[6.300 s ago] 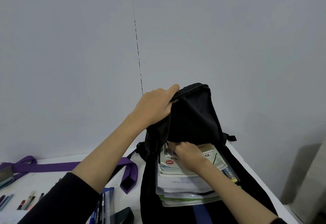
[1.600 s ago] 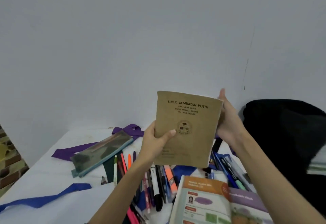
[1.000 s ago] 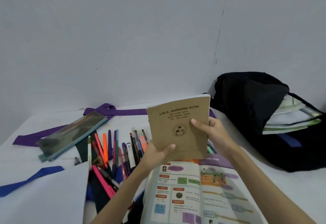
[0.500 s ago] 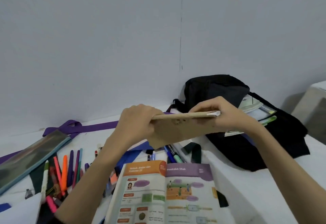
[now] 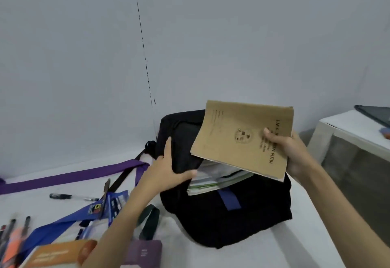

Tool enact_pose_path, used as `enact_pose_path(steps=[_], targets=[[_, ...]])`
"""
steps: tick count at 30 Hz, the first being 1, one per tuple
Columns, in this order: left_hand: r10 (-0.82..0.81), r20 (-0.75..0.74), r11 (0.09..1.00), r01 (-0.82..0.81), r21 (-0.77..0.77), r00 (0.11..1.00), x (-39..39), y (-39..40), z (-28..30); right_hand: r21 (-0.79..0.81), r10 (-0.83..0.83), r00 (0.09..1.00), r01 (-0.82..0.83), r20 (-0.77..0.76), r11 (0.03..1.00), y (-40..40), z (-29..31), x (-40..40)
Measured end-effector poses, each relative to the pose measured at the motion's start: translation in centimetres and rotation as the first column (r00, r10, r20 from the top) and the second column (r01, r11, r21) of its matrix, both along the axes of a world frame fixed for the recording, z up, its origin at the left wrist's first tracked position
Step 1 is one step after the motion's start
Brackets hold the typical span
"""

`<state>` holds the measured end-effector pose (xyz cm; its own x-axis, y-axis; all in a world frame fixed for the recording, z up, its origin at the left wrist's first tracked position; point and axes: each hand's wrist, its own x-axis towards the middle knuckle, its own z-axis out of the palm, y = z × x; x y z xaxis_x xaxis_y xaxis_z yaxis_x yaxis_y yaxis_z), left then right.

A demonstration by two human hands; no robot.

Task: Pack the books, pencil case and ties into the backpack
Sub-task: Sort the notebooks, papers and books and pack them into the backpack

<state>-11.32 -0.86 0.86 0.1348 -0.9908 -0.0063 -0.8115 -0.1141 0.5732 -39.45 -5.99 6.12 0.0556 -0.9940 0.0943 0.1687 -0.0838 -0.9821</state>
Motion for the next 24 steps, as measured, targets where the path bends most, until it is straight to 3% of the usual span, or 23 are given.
enact_pose_path(steps=[1, 3, 9, 14, 18, 21, 24], targets=[[0.003, 0.039, 0.996, -0.006, 0.094, 0.999, -0.2, 0.0, -0.7, 0.023, -0.001, 0.999, 0.0, 0.033, 1.0, -0.7, -0.3, -0.6], [0.066, 0.037, 0.995, -0.068, 0.077, 0.997, -0.5, -0.1, -1.0, 0.086, 0.02, 0.997, -0.026, 0.077, 0.996, -2.1, -0.8, -1.3], [0.211, -0.079, 0.894, -0.225, -0.388, 0.974, 2.0, -2.9, 4.8, 0.231, 0.328, 0.941, -0.34, 0.087, 0.912, -5.2, -0.3, -2.7], [0.265, 0.102, 0.816, -0.166, -0.554, 0.959, 1.7, -6.0, 10.8, 0.417, 0.528, 0.847, -0.501, 0.057, 0.759, -6.6, 0.1, -2.3], [0.2, 0.207, 0.791, -0.033, -0.611, 0.958, -0.3, -7.1, 14.4, 0.44, 0.46, 0.883, -0.453, 0.098, 0.776, -8.0, -1.1, -0.7], [0.217, 0.264, 0.762, 0.006, -0.648, 0.94, -1.2, -7.8, 15.8, 0.422, 0.284, 0.936, -0.347, 0.206, 0.838, -9.3, -2.9, 0.8], [0.222, 0.298, 0.754, 0.03, -0.657, 0.928, -1.8, -8.3, 16.3, 0.409, 0.112, 0.934, -0.253, 0.339, 0.877, -10.1, -4.8, 3.1]])
